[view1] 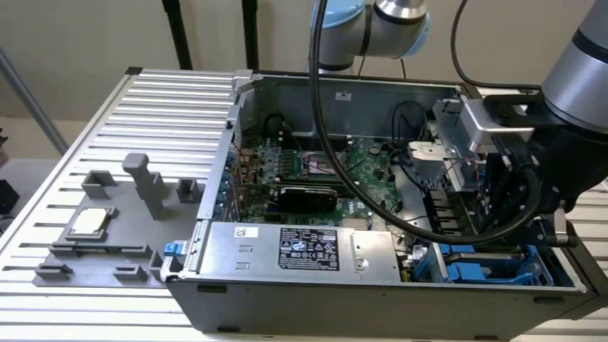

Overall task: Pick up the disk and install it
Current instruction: 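Insert the second disk wire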

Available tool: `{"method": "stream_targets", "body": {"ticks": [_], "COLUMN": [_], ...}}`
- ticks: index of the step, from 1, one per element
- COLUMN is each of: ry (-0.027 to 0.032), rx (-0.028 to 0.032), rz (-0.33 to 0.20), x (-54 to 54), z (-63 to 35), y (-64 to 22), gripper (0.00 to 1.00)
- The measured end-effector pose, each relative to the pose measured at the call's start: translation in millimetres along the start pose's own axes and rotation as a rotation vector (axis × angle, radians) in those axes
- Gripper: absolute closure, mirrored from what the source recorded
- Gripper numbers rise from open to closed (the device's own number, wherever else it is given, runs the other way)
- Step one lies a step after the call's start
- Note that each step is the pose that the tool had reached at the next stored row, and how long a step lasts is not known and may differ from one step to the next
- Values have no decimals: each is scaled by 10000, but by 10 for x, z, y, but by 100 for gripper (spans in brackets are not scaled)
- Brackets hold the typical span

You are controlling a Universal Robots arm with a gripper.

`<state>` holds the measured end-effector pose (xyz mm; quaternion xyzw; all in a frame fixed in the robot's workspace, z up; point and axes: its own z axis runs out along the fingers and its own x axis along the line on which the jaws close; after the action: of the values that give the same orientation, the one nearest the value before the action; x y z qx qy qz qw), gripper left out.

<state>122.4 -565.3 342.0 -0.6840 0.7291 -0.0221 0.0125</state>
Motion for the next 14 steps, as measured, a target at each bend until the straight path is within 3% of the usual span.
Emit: {"method": "stream_targets", "body": {"ticks": [14], "ry": [-6], "rx": [5], "rz": [-145], "x": [-5], "z": [11], "y": [-10], "gripper": [100]}}
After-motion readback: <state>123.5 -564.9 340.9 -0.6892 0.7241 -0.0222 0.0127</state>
